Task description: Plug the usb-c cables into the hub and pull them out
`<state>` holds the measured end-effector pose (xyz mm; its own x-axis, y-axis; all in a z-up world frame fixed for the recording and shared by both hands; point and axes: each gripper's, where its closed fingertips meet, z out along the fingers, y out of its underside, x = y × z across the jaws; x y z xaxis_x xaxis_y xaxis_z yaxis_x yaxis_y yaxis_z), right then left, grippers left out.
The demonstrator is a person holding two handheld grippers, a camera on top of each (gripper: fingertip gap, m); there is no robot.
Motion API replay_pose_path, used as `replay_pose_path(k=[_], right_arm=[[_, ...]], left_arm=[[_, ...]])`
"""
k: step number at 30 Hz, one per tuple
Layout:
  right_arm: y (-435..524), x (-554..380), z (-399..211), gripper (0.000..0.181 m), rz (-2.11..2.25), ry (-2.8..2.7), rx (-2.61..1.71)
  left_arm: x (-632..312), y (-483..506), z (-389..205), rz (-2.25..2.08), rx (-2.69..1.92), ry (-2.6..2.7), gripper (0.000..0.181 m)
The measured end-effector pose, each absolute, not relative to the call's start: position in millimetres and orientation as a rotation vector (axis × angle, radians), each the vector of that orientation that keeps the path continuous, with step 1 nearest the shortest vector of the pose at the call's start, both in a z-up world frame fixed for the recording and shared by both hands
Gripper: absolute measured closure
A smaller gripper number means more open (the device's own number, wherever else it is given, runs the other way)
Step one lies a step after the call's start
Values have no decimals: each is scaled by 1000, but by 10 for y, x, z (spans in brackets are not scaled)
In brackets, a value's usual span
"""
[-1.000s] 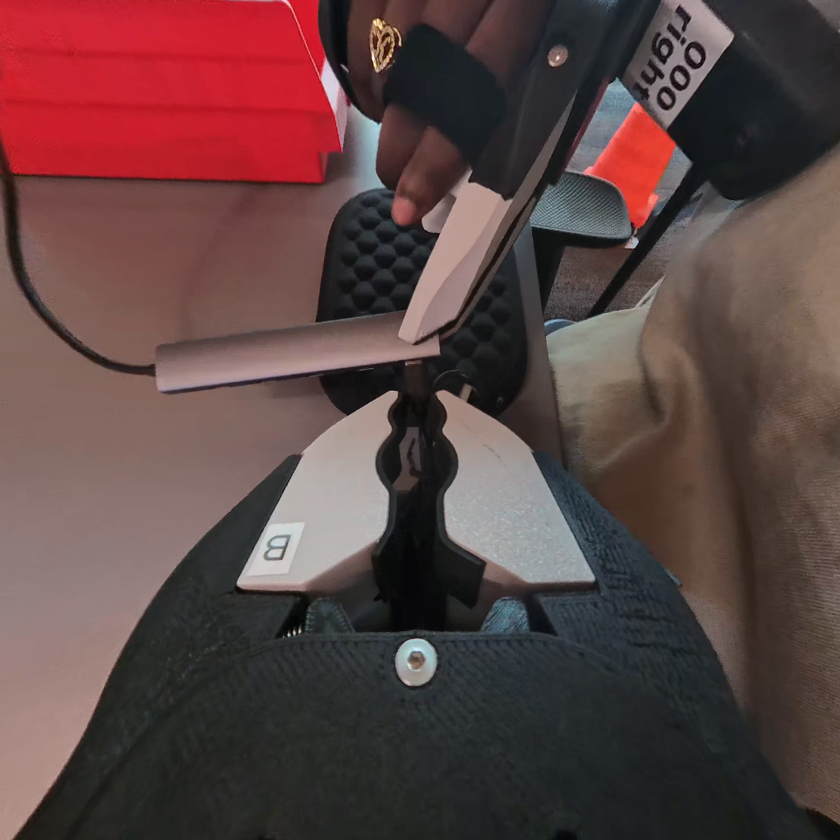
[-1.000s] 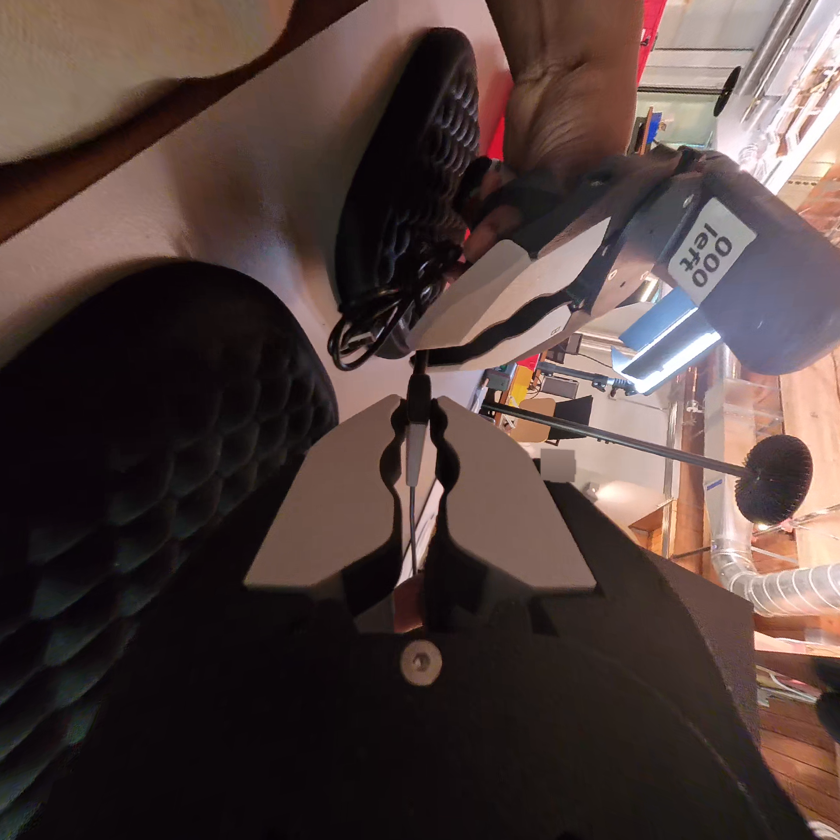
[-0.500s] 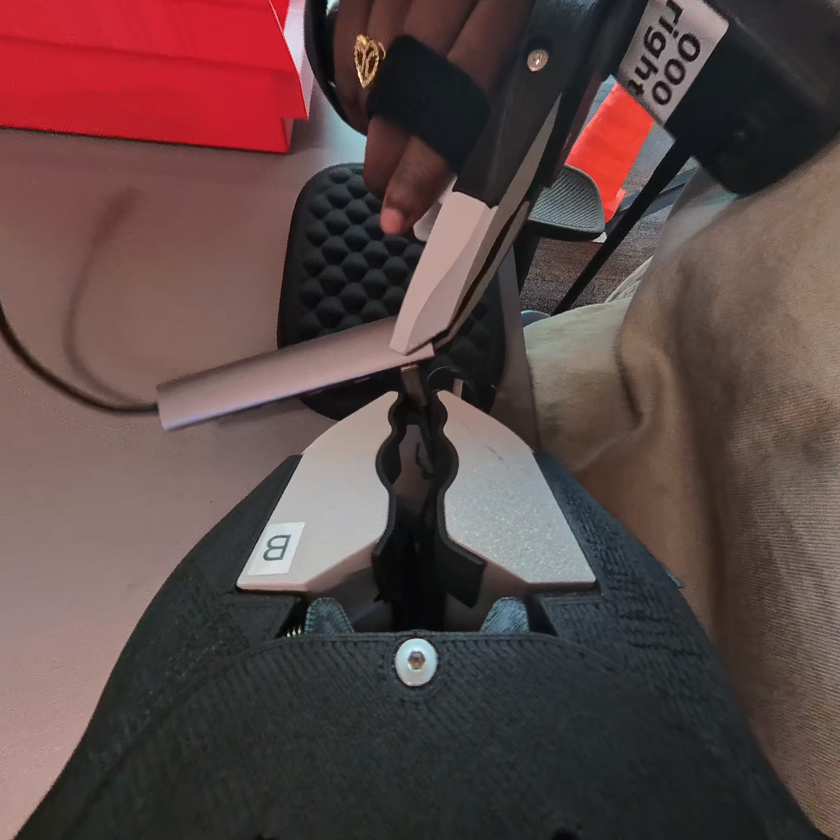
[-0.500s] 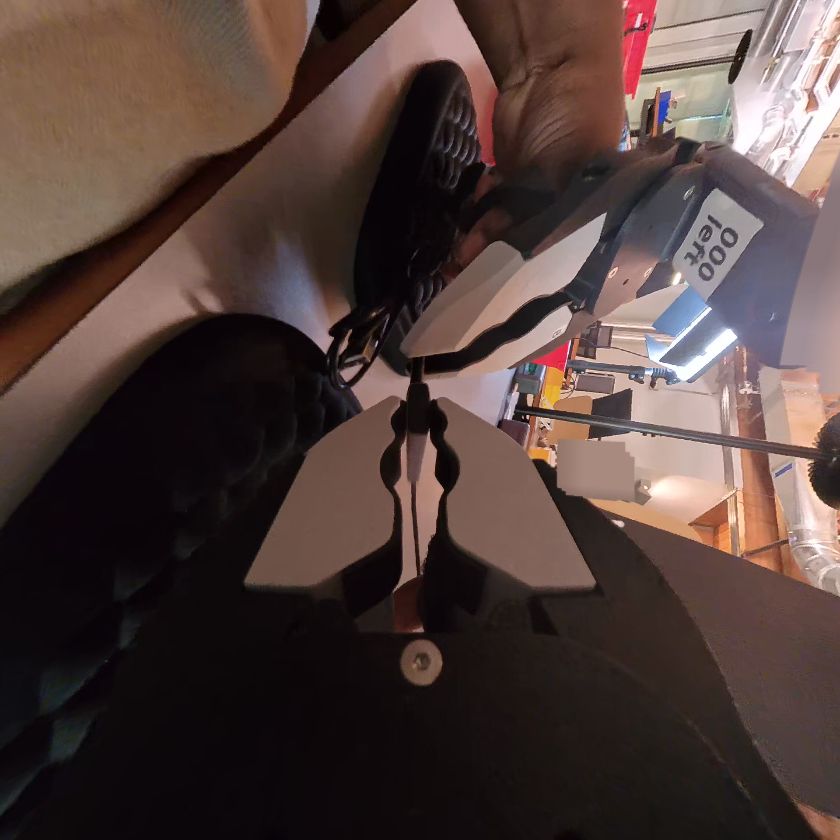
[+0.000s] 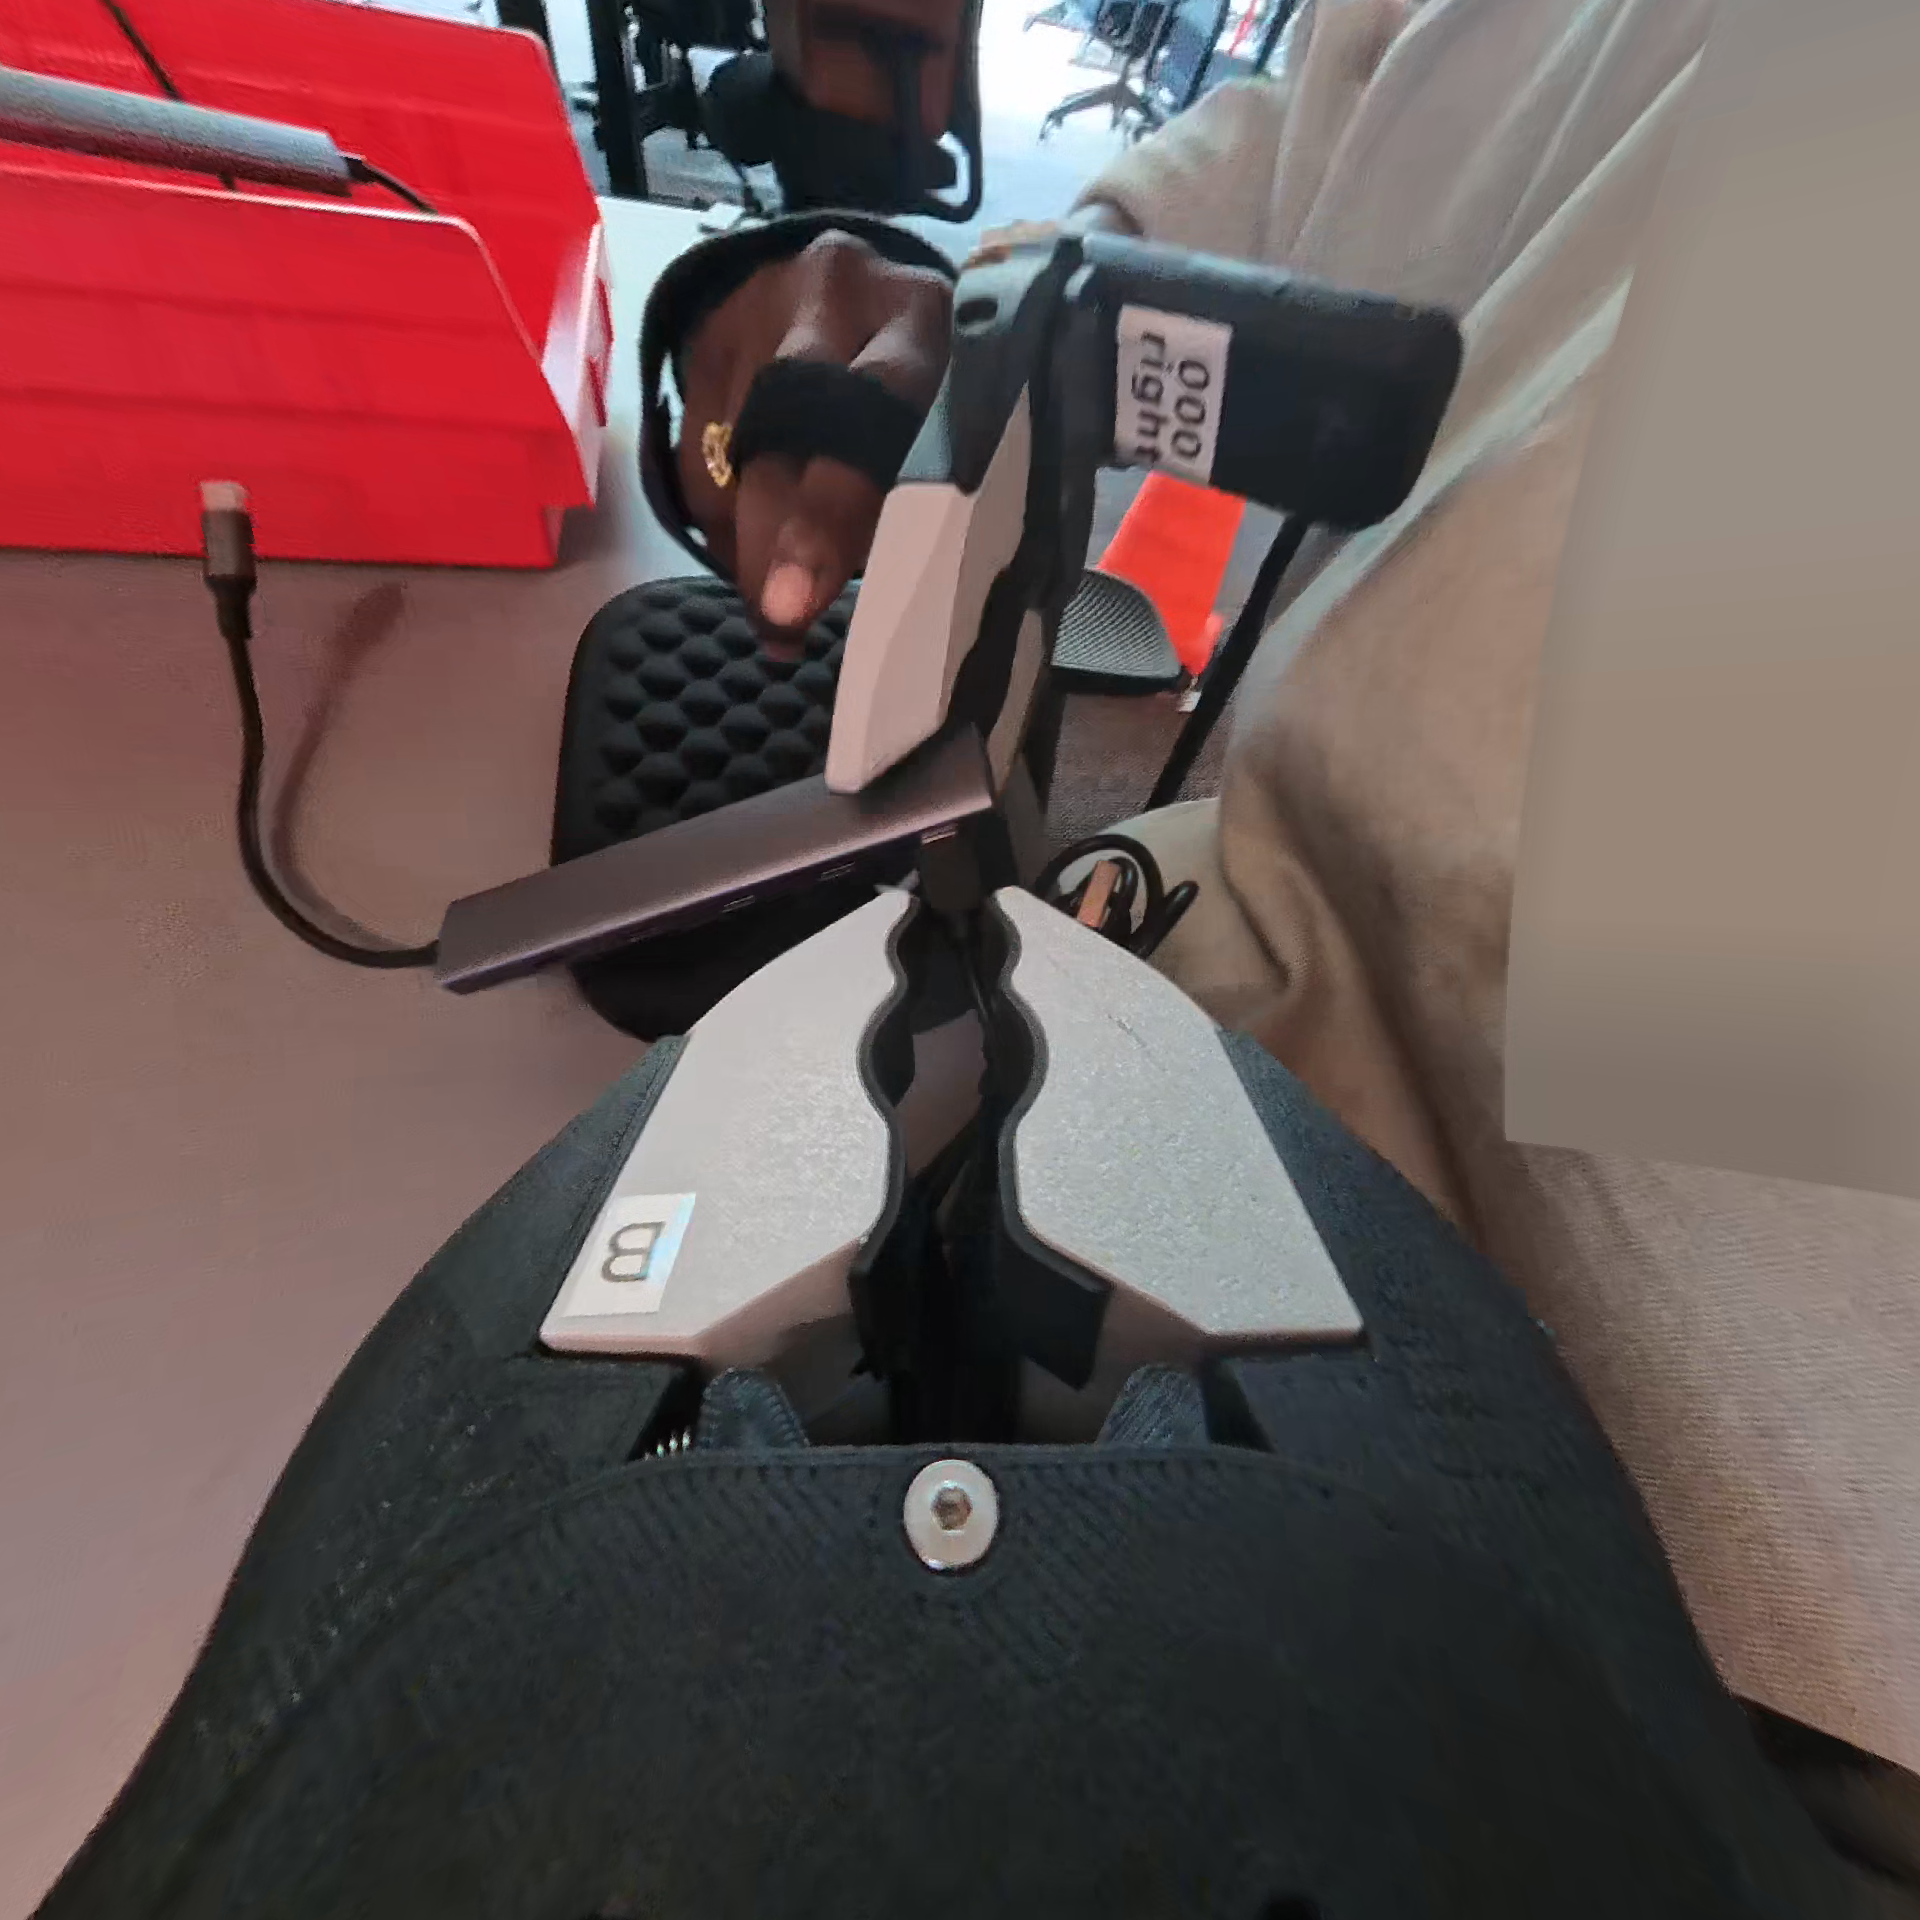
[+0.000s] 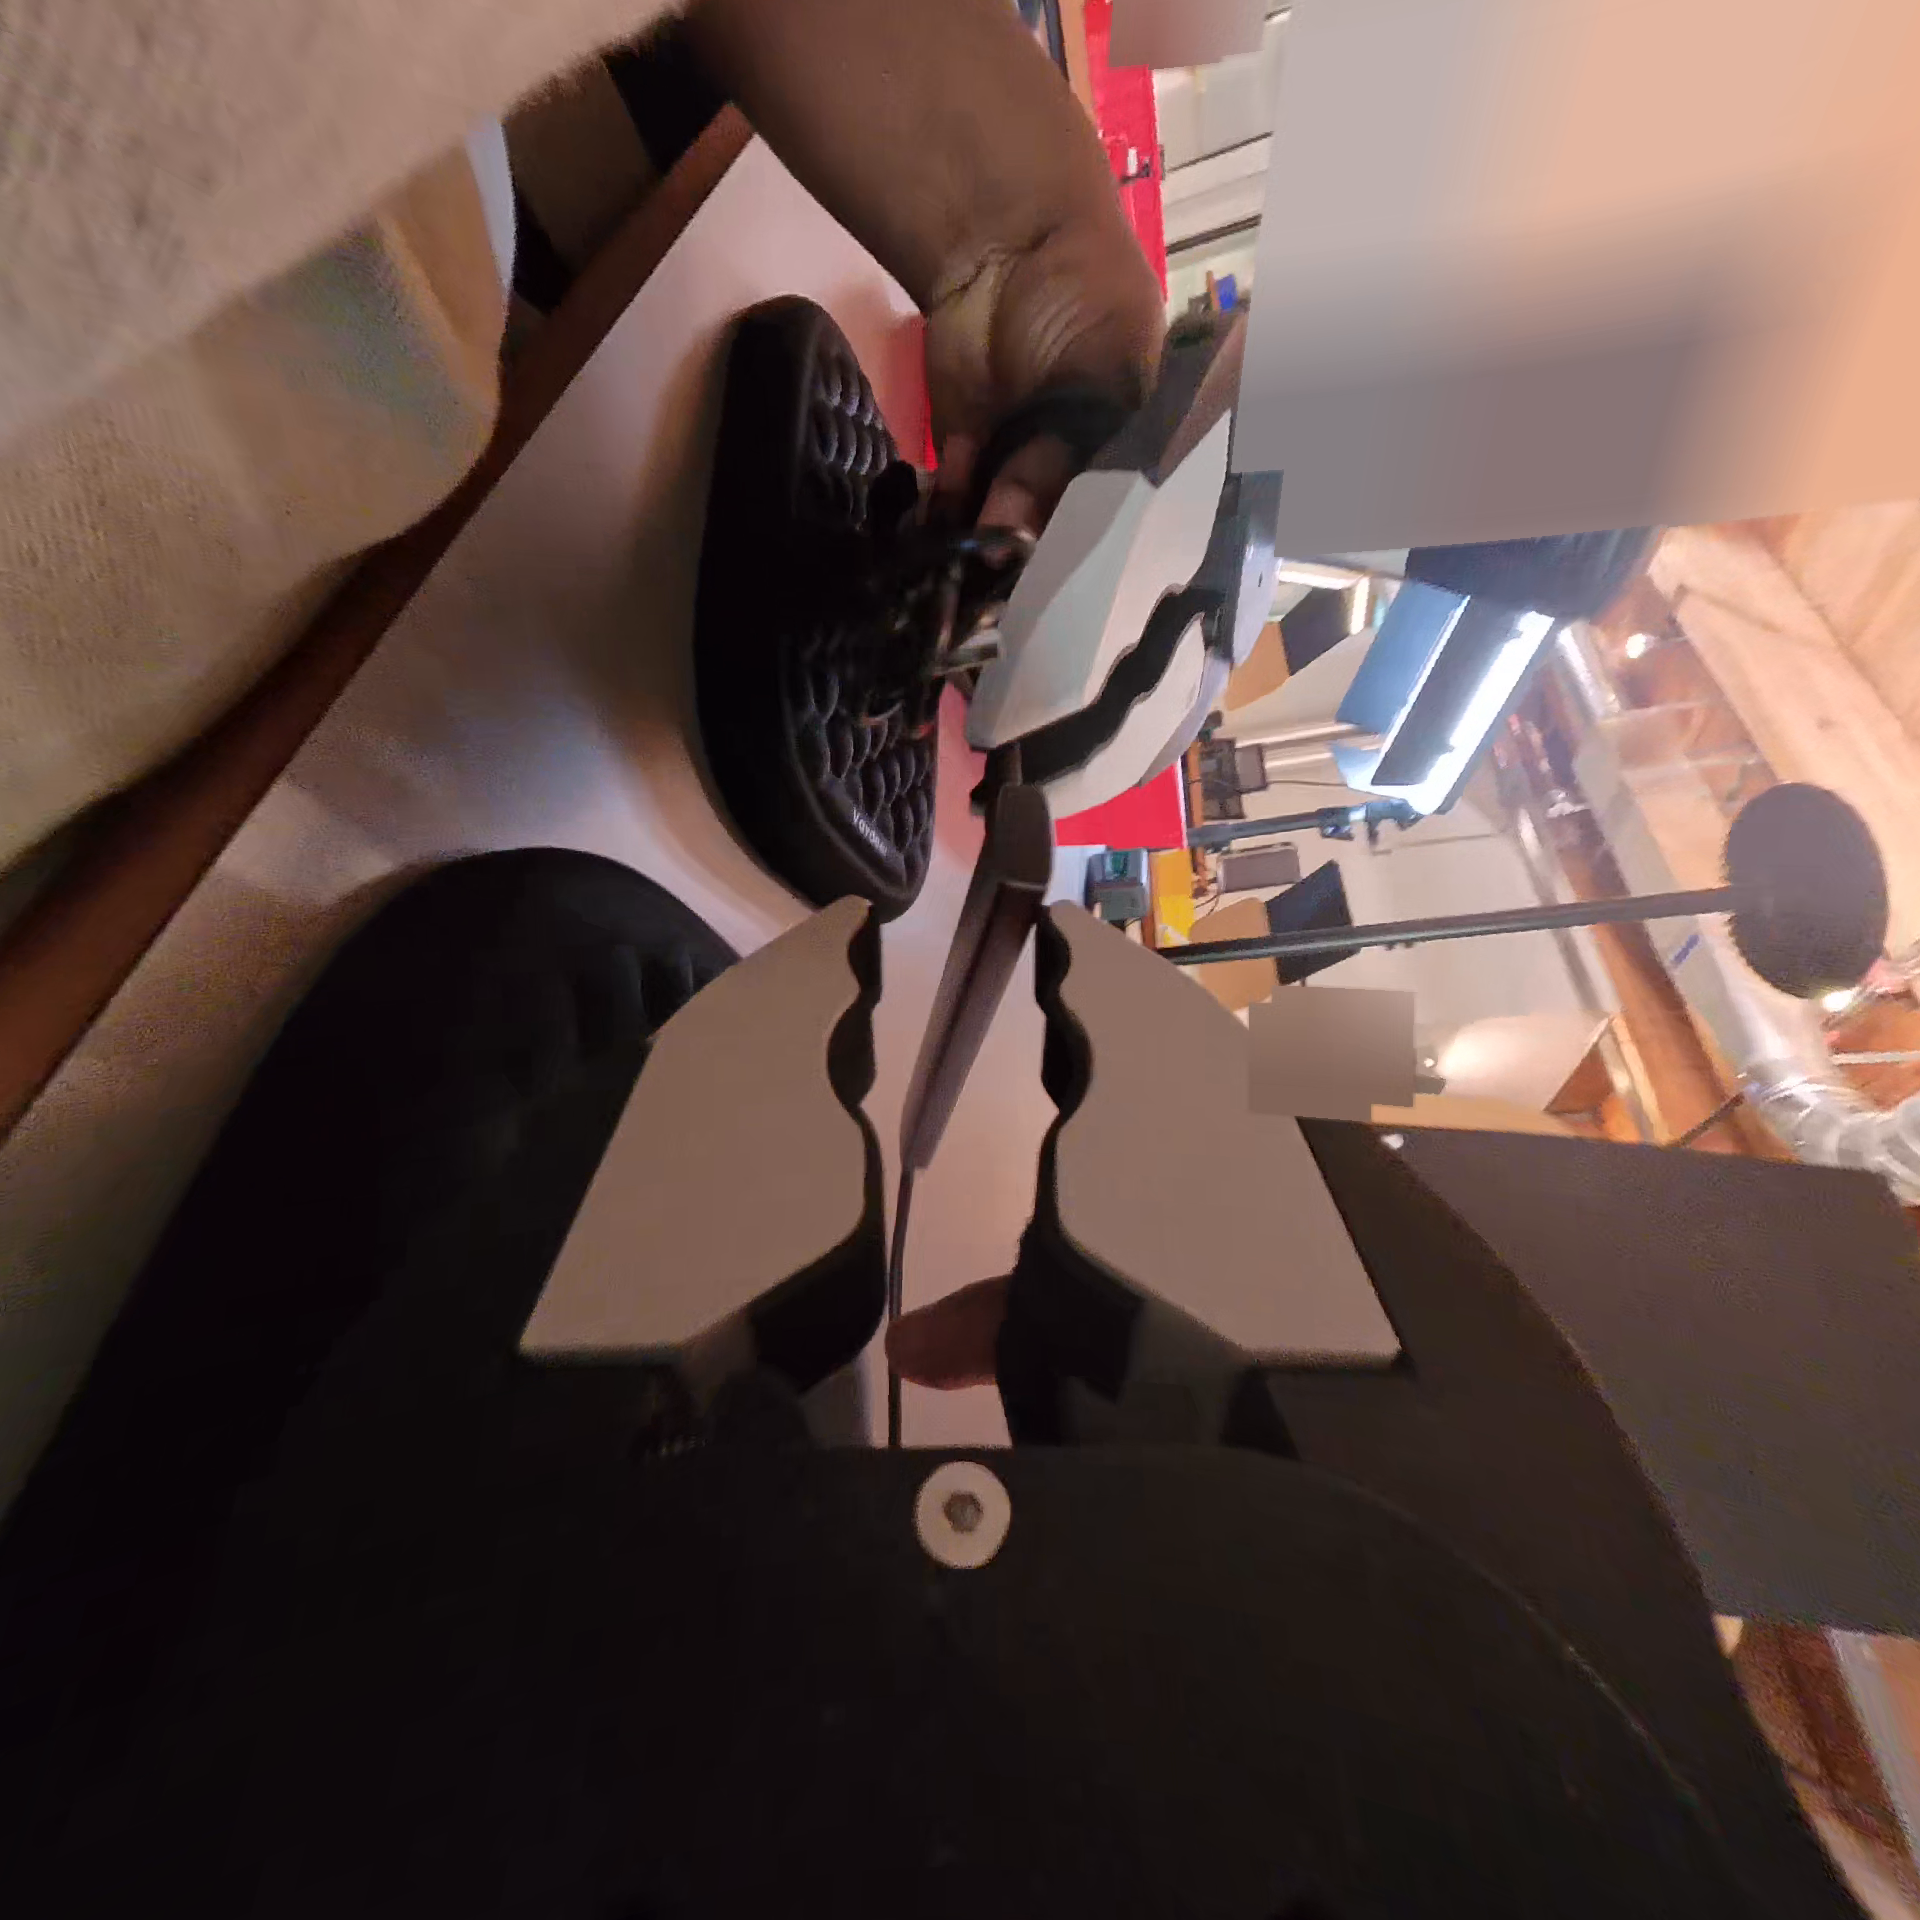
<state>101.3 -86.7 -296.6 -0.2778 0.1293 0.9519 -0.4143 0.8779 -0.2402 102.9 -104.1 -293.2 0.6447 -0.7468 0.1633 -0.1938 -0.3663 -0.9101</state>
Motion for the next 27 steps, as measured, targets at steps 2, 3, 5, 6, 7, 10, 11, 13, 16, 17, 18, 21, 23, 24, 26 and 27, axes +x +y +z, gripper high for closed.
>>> replay_pose_path(k=[2,3,5,6,7,10,11,13,16,17,18,21,23,24,26,27], right_arm=[[-920,1007,-2965,172,539,-1780,232],[-927,1001,-2981,172,538,-1801,227],[-936,990,-2982,172,519,-1822,221],[-938,980,-2975,172,504,-1832,215],[-946,974,-2976,172,496,-1845,210],[-961,962,-3022,173,473,-1881,216],[-945,947,-3017,173,458,-1880,207],[-918,915,-3001,173,436,-1886,178],[-833,856,-3025,173,374,-1887,139],[-806,839,-3037,173,356,-1891,118],[-786,825,-3043,173,342,-1892,102],[-776,812,-3051,173,325,-1895,91],[-726,781,-3034,173,304,-1883,63],[-681,758,-3015,172,284,-1875,41],[-628,742,-2929,172,270,-1832,23],[-611,748,-2883,172,276,-1808,13]], left_arm=[[1045,-1056,-3003,-708,-1935,770,173],[1041,-1066,-3036,-694,-1957,777,173],[1039,-1073,-3034,-695,-1958,756,173],[1045,-1074,-3026,-712,-1954,740,173],[1057,-1070,-3015,-724,-1942,731,173],[1105,-1083,-3033,-723,-1962,760,173],[1088,-1061,-3028,-713,-1964,738,173],[1062,-1032,-3004,-733,-1959,688,173],[1005,-950,-3036,-662,-2004,628,173],[992,-924,-3047,-644,-2018,602,173],[985,-901,-3050,-627,-2025,586,173],[986,-890,-3057,-597,-2038,596,173],[960,-848,-3038,-576,-2030,559,173],[931,-809,-3021,-543,-2015,538,173],[903,-760,-2939,-489,-1961,539,172],[885,-733,-2873,-457,-1922,535,169]])
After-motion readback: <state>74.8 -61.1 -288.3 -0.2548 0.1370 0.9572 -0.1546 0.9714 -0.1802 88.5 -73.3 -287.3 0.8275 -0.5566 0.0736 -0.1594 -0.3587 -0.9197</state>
